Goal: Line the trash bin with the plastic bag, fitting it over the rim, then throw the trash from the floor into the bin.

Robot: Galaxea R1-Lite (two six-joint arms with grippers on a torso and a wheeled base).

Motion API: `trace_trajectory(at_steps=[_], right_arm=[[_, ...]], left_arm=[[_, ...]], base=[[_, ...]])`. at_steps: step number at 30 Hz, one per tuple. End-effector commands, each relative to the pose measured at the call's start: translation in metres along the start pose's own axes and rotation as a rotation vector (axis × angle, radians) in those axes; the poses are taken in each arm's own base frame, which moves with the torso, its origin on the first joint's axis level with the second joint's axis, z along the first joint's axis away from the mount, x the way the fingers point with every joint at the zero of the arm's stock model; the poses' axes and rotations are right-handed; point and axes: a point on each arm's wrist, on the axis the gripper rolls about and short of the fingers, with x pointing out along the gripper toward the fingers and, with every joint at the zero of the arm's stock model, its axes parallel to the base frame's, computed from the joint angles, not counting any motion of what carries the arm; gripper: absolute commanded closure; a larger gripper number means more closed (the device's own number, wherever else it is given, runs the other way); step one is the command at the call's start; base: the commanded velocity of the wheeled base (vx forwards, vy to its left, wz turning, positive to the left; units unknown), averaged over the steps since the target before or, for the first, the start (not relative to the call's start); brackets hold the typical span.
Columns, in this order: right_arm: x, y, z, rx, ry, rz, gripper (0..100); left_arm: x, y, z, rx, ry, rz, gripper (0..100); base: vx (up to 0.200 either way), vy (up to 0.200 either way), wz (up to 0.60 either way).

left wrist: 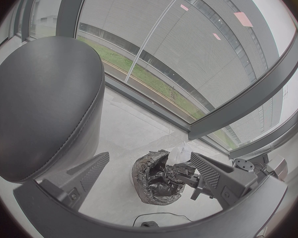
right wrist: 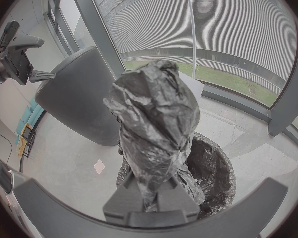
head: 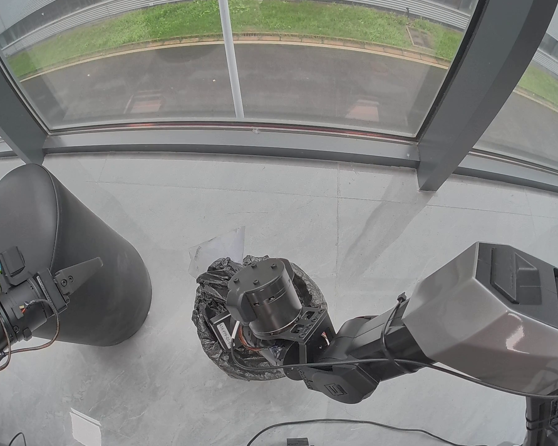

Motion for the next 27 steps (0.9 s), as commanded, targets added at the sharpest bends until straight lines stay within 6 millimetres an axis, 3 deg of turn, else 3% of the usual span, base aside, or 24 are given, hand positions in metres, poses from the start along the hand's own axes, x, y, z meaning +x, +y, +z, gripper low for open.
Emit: trace_trajectory(at_steps=[1,3,4,27], right_arm=[[0.0016,-0.0024,-0.0019,0.0,0.006,-0.006,100],[0.0019,-0.003,-0.0015,0.001,0.005,-0.007,100],[0.0019,-0.003,-0.0015,0.001,0.005,-0.007,0],[0.0061,-0.0071,-0.0091,0.016,-0.002,-0.018,0]], left_arm=[[0.0006,0.0005,-0.0003,-0.002,0.002,0.002,0],[0.0011,0.0009,-0.0005,-0.003,0.005,0.003,0],[0.0011,0.0009,-0.0005,-0.003,0.005,0.003,0],[0.0035,0.0028,-0.0021,-0.008,0.018,0.008,0]], base=[[0.0,0.0,0.0],[0.0,0.0,0.0],[0.0,0.0,0.0],[0.0,0.0,0.0]])
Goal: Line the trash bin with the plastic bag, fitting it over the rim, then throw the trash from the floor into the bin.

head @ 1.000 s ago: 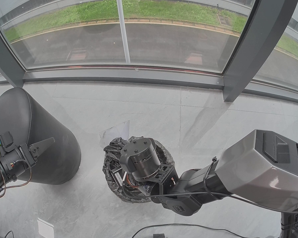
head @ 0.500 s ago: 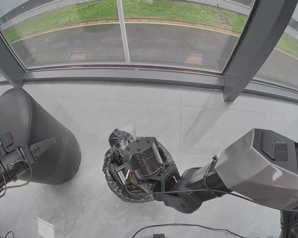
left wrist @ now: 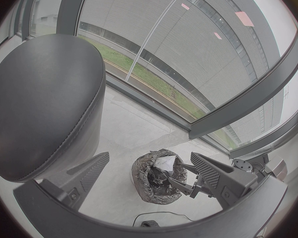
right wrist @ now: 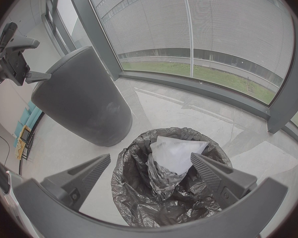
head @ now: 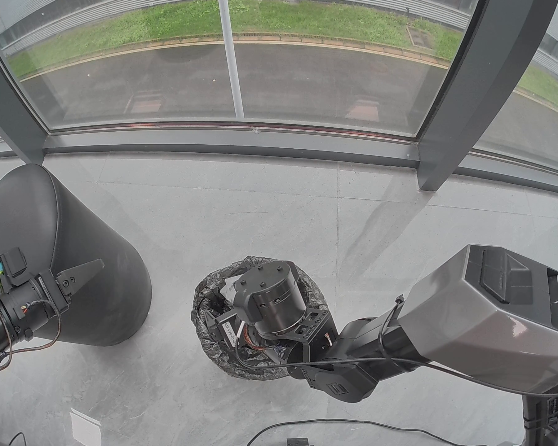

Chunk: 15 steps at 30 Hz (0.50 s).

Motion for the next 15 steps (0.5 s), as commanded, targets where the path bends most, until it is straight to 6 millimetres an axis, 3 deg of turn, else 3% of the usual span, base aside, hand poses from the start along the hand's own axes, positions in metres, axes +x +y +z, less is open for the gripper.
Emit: trace_trajectory(at_steps=[1,9,15], right_arm=[[0.001,-0.001,-0.002,-0.001,0.005,-0.002,0],[-0.001,0.001,0.005,0.014,-0.026,0.006,0],[0.004,0.0,0.029,0.04,-0.079,0.006,0]], left_arm=[[0.002,0.001,-0.001,-0.004,0.008,0.003,0],[0.001,0.001,-0.001,-0.004,0.007,0.004,0],[0.001,0.001,-0.001,-0.004,0.008,0.003,0]], base=[[0.0,0.0,0.0],[0.0,0.0,0.0],[0.0,0.0,0.0]])
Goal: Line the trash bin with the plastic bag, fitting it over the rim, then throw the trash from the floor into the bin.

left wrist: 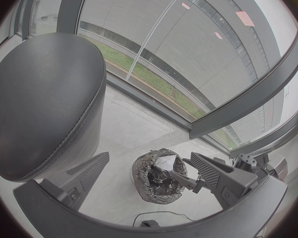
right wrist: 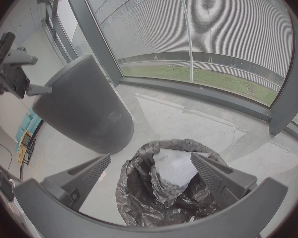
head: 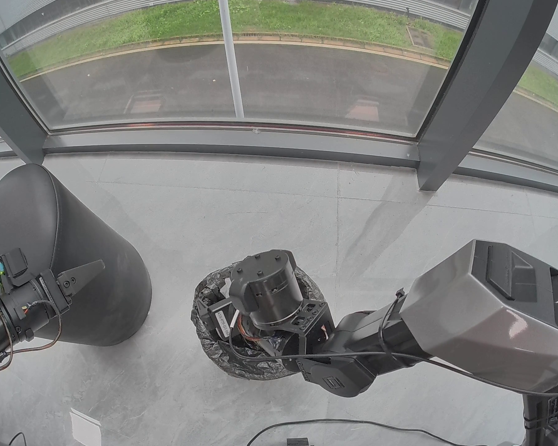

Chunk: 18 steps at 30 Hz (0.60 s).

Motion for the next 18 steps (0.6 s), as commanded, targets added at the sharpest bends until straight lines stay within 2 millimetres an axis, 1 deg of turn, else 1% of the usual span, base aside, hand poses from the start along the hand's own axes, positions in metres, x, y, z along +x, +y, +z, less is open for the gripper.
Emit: trace_trajectory(at_steps=[1,3,6,7,9,10,14,15,18], right_arm=[[0.006,-0.002,0.018,0.026,-0.032,-0.007,0],[0.009,-0.002,0.019,0.053,-0.011,-0.003,0],[0.017,0.001,0.015,0.084,0.017,0.004,0],[0.022,0.002,0.01,0.081,0.031,0.008,0],[0.024,0.002,0.008,0.081,0.035,0.01,0],[0.033,0.003,0.003,0.082,0.037,0.016,0],[0.045,0.005,-0.003,0.078,0.052,0.014,0],[0.045,0.005,-0.003,0.078,0.052,0.014,0],[0.054,0.008,-0.003,0.076,0.057,0.017,0]], left_arm=[[0.001,0.001,0.0,-0.002,0.003,0.001,0],[0.001,0.001,0.0,-0.003,0.004,0.003,0],[0.001,0.001,-0.001,-0.003,0.006,0.002,0],[0.002,0.001,-0.001,-0.005,0.009,0.004,0],[0.002,0.002,-0.002,-0.007,0.012,0.005,0],[0.003,0.003,-0.003,-0.009,0.02,0.009,0],[0.006,0.004,-0.003,-0.012,0.028,0.013,0],[0.006,0.004,-0.003,-0.012,0.028,0.013,0],[0.006,0.005,-0.004,-0.013,0.029,0.015,0]], base=[[0.0,0.0,0.0],[0.0,0.0,0.0],[0.0,0.0,0.0],[0.0,0.0,0.0],[0.0,0.0,0.0],[0.0,0.0,0.0],[0.0,0.0,0.0],[0.0,0.0,0.0],[0.0,0.0,0.0]])
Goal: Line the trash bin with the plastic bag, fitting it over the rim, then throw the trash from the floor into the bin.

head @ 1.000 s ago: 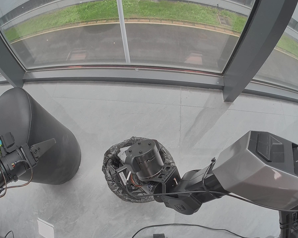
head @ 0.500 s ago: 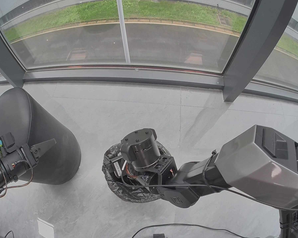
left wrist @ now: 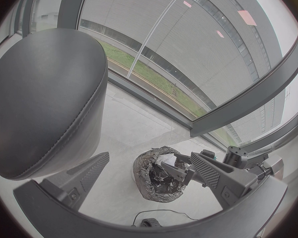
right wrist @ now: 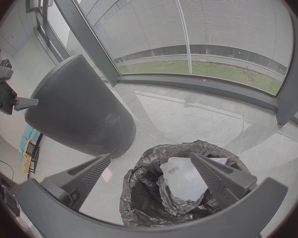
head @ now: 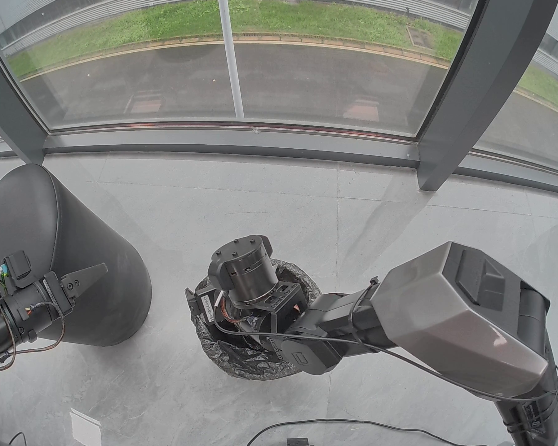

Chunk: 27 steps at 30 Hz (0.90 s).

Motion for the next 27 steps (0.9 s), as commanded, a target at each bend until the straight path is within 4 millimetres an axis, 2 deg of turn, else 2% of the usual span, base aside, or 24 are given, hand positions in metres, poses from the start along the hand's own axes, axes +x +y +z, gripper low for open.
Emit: trace_trajectory(at_steps=[1,6,19,27], right_arm=[[0.019,0.002,-0.012,-0.006,0.02,-0.003,0],[0.025,0.002,-0.012,-0.01,0.04,0.001,0],[0.056,-0.006,-0.034,-0.009,0.073,-0.022,0],[0.058,-0.008,-0.043,-0.009,0.094,-0.029,0]], left_arm=[[0.002,0.002,-0.001,-0.006,0.009,0.006,0],[0.002,0.002,-0.001,-0.006,0.009,0.006,0],[0.005,0.003,-0.001,-0.007,0.018,0.01,0],[0.005,0.004,-0.002,-0.01,0.019,0.01,0]], base=[[0.0,0.0,0.0],[0.0,0.0,0.0],[0.0,0.0,0.0],[0.0,0.0,0.0]])
